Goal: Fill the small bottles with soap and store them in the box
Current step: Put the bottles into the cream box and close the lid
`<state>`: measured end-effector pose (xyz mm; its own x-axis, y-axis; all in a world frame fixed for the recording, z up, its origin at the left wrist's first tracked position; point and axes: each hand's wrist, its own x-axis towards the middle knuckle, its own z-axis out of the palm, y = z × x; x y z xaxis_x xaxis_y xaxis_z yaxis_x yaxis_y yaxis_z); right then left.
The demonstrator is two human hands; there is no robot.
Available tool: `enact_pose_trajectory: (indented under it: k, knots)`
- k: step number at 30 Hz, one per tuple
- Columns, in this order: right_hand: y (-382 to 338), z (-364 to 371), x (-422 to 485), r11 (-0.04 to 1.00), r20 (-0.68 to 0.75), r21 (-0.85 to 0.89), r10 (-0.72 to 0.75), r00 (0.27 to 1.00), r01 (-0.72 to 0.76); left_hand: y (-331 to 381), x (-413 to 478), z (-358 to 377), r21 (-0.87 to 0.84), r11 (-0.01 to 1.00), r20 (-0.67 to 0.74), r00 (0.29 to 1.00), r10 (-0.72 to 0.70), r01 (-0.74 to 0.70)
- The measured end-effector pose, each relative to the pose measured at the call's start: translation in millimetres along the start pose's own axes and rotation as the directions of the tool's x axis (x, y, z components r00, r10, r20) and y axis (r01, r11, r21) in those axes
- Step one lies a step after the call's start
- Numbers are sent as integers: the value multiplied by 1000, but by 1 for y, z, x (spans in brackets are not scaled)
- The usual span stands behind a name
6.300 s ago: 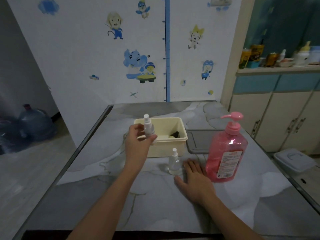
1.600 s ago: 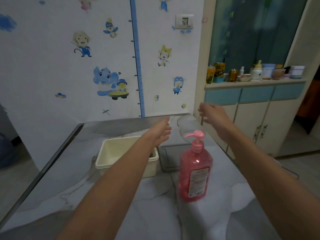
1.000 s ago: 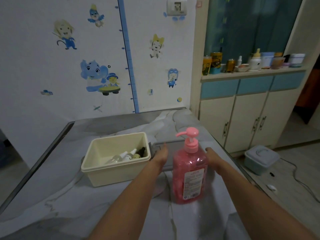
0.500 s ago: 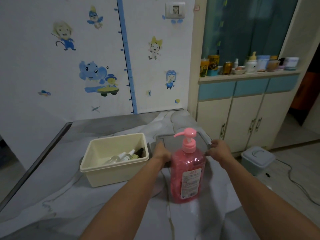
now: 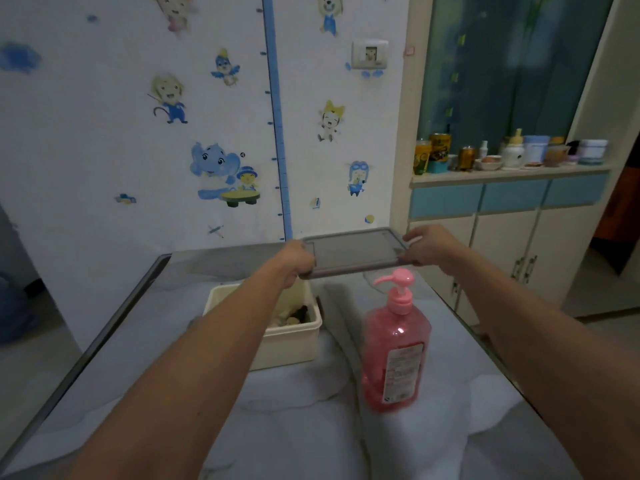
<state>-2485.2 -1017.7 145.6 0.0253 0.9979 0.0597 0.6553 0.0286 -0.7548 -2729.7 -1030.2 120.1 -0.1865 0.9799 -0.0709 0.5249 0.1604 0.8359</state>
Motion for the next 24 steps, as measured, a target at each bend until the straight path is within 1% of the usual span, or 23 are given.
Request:
enact_pose_trajectory:
  k: [4,7,12,17,21,24]
  knots:
    - [-48,2,-3,993,155,-113,-27,987,45,-8,-7,-45,18,1000,-37,999,-2,3]
    - [-76,13,-6,973,213,-199,-77,974,120,-20,-16,-74,50,998,-61,998,-23,26]
    - [-106,57,-17,937,292,-286,-112,950,198,-52,-27,-108,2,998,-111,992,-65,66]
    - [-105,102,-31,920,312,-322,-122,942,225,-84,-38,-119,19,995,-148,984,-97,100]
    - [-89,135,-40,933,298,-293,-117,947,208,-117,-42,-114,-54,991,-157,979,-132,125]
    - [-75,154,-45,948,268,-260,-111,957,183,-138,-42,-110,-90,985,-136,978,-156,144]
